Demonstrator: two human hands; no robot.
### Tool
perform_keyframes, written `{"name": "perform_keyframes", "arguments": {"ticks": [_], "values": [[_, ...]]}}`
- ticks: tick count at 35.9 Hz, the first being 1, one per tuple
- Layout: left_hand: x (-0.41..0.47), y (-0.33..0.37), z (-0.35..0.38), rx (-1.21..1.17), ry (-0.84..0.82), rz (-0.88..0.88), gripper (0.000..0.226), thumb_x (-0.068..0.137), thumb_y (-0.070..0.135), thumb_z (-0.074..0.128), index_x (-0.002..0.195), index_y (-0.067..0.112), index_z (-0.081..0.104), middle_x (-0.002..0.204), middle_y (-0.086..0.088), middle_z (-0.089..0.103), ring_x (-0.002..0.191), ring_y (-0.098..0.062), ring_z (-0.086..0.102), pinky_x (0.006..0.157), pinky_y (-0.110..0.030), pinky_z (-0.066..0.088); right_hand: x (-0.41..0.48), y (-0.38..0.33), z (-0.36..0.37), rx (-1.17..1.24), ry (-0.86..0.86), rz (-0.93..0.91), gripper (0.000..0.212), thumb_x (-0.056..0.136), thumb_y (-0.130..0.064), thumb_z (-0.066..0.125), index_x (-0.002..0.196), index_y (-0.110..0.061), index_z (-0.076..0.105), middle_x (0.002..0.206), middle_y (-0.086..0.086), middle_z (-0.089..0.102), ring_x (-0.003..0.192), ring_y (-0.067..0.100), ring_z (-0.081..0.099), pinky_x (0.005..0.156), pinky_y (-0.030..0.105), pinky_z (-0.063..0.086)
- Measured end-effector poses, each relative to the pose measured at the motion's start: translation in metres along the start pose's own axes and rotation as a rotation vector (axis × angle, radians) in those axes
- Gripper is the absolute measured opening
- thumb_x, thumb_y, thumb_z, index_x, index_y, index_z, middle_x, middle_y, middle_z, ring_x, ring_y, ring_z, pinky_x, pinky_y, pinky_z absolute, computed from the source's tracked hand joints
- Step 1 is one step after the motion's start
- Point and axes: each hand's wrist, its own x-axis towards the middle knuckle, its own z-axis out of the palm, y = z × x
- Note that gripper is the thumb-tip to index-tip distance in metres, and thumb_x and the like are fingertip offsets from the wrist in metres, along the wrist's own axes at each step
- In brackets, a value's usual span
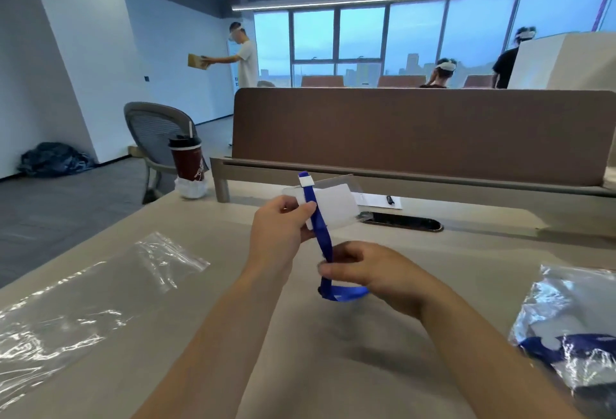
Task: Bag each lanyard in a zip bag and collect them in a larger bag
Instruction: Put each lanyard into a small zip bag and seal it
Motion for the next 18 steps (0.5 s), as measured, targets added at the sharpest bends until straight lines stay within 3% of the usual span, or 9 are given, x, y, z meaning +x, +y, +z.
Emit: {"name": "perform_keyframes", "arguments": {"ticks": [3, 7, 10, 14, 18], "values": [[0.002, 0.007, 0.002, -0.002, -0.003, -0.019, 0.008, 0.095, 0.013, 0.063, 0.102, 0.01, 0.062, 0.104, -0.011, 0.07, 0.097, -0.028, 0.069, 0.083, -0.046, 0.061, -0.004, -0.001, 0.005, 0.007, -0.084, -0.057, 0.029, 0.085, -0.028, 0.074, 0.112, -0.025, 0.065, 0.102, -0.014, 0.074, 0.099, 0.011, 0.069, 0.096, 0.031, 0.052], [0.003, 0.016, -0.006, -0.043, -0.07, -0.077, 0.011, 0.096, 0.013, 0.062, 0.106, 0.011, 0.061, 0.11, -0.013, 0.068, 0.101, -0.029, 0.067, 0.088, -0.046, 0.059, -0.011, 0.002, -0.005, 0.033, -0.062, -0.116, 0.01, 0.092, -0.019, 0.065, 0.1, -0.017, 0.072, 0.089, -0.001, 0.076, 0.083, 0.008, 0.072, 0.073, 0.016, 0.052], [0.0, 0.019, -0.018, -0.098, -0.208, -0.107, 0.008, 0.097, 0.012, 0.059, 0.104, 0.01, 0.062, 0.104, -0.011, 0.07, 0.091, -0.024, 0.068, 0.081, -0.037, 0.059, -0.013, 0.008, -0.019, 0.048, -0.047, -0.133, 0.011, 0.092, -0.02, 0.065, 0.096, -0.017, 0.075, 0.087, 0.002, 0.074, 0.078, 0.008, 0.068, 0.077, 0.022, 0.052], [-0.006, 0.017, -0.029, -0.024, -0.458, -0.086, 0.012, 0.098, 0.009, 0.054, 0.105, 0.006, 0.063, 0.097, -0.01, 0.072, 0.084, -0.021, 0.068, 0.073, -0.032, 0.057, -0.011, 0.014, -0.035, 0.05, -0.052, -0.09, 0.013, 0.089, -0.011, 0.066, 0.101, -0.009, 0.072, 0.09, 0.01, 0.072, 0.084, 0.022, 0.066, 0.085, 0.037, 0.056], [-0.011, 0.01, -0.03, 0.132, -0.589, -0.084, 0.012, 0.096, 0.005, 0.055, 0.104, 0.009, 0.063, 0.089, -0.003, 0.073, 0.078, -0.018, 0.067, 0.073, -0.031, 0.058, -0.014, 0.017, -0.049, 0.222, -0.023, -0.069, 0.027, 0.086, 0.007, 0.061, 0.111, -0.004, 0.066, 0.1, 0.02, 0.07, 0.078, 0.027, 0.064, 0.067, 0.027, 0.056]]}}
